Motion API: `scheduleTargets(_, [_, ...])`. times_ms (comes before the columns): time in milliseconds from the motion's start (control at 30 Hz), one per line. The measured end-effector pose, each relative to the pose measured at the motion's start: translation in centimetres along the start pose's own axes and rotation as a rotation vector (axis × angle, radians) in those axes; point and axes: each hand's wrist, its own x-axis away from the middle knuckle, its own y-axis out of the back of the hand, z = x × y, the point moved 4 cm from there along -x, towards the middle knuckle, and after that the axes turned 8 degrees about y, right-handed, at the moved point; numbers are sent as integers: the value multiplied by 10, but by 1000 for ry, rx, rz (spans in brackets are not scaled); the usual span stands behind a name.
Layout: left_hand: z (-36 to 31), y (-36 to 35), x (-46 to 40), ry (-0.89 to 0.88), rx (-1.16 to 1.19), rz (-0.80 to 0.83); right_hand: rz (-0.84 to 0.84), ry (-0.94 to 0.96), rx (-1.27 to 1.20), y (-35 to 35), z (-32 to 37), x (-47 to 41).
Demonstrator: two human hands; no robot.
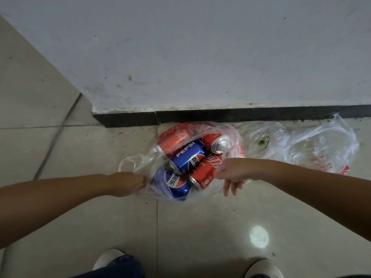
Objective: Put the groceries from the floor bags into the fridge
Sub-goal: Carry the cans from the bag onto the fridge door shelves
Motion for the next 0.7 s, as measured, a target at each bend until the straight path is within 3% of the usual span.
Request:
scheduleTargets(67, [12, 28, 1, 193, 166, -161, -212, 262, 191, 3, 30, 0])
scheduleTargets(133, [8, 62, 1, 185, 243, -380, -386, 458, 469, 6, 50, -5])
scheduleTargets(200, [-20, 83, -7, 30, 245, -400, -345, 474, 823, 2, 49, -22])
scheduleTargets(267, [-42, 85, -29, 22, 289, -313, -244, 422, 1055, -3, 34, -41])
scheduleTargets(333, [-54, 78, -51, 57, 193, -229, -199, 359, 1127, -2, 20, -48])
scheduleTargets(467, [-64, 74, -62, 25, -27, -284, -168, 272, 1258, 7, -4, -49])
scheduleTargets(567, [-70, 69, -59, 80, -42, -255, -193, 291, 1266, 12, -10, -48])
scheduleTargets(700, [-76, 60, -56, 112, -152, -286, -96, 229, 1297, 12, -3, -50])
